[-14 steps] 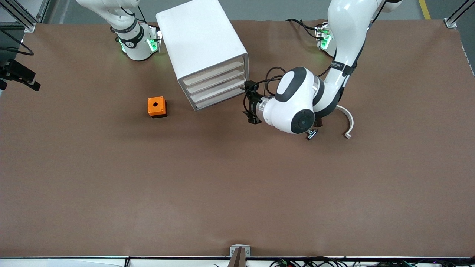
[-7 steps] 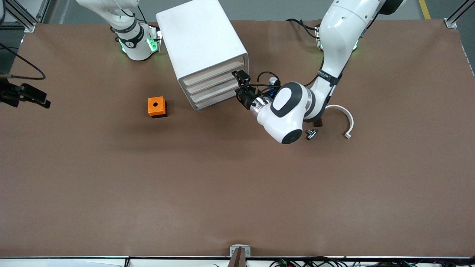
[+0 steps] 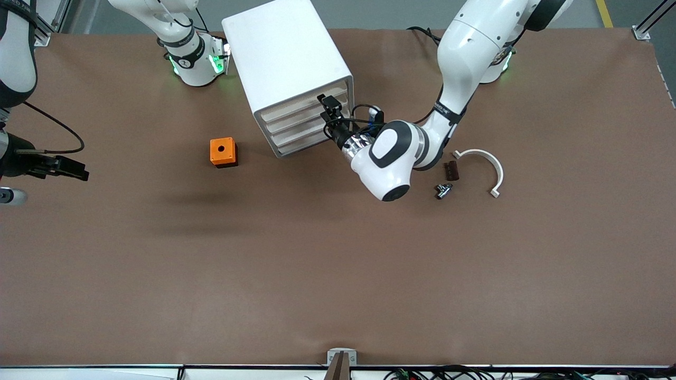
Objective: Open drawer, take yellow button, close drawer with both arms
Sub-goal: 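Pull the drawer open with the left gripper while the right gripper approaches, then grasp the yellow button in the drawer while the left gripper withdraws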
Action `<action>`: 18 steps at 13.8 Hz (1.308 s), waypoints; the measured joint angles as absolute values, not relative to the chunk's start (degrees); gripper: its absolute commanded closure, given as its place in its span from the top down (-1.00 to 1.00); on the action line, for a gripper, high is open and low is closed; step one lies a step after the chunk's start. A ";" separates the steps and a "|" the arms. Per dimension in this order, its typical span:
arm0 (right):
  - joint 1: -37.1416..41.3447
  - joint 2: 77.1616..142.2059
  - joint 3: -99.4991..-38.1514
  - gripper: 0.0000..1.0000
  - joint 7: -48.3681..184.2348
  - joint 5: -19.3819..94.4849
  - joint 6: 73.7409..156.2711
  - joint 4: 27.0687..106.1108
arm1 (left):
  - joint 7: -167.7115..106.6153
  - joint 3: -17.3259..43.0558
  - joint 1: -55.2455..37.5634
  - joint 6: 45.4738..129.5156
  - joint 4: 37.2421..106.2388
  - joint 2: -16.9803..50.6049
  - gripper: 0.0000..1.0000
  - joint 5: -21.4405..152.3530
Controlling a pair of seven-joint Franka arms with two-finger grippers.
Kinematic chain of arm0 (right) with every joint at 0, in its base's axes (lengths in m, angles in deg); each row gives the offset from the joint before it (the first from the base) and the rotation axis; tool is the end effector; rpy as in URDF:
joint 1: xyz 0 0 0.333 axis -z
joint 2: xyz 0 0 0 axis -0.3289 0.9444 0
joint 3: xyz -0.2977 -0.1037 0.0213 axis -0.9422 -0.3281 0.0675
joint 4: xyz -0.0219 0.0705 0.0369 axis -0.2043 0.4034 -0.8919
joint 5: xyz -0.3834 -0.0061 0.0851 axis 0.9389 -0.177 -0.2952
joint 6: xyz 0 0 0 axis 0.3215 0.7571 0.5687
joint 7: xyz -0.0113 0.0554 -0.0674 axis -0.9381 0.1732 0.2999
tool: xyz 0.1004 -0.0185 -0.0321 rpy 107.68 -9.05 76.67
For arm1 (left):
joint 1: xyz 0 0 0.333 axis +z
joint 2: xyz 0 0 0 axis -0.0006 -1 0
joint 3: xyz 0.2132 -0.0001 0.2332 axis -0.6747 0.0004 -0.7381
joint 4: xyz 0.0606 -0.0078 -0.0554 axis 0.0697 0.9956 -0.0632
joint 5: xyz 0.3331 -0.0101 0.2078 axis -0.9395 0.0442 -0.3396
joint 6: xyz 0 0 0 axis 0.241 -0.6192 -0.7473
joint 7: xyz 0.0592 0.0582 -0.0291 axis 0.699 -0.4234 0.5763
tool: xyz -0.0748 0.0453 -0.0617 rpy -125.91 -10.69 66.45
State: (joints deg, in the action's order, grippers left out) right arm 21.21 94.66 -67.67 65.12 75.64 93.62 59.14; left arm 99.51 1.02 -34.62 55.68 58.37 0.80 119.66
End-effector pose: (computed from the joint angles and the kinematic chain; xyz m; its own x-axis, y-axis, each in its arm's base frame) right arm 0.5939 -0.0649 0.5337 0.9922 -0.0696 -0.1030 -0.0671 -0.9974 0.0270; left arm 0.4387 -0.4997 0.2651 -0.4879 0.8714 -0.0501 0.2308 0.0734 -0.9702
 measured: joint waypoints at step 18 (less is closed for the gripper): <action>-7.51 93.62 -66.09 1.00 -1.62 71.06 92.95 59.50 | 99.89 0.07 -24.33 56.79 53.79 -0.38 -0.38 116.99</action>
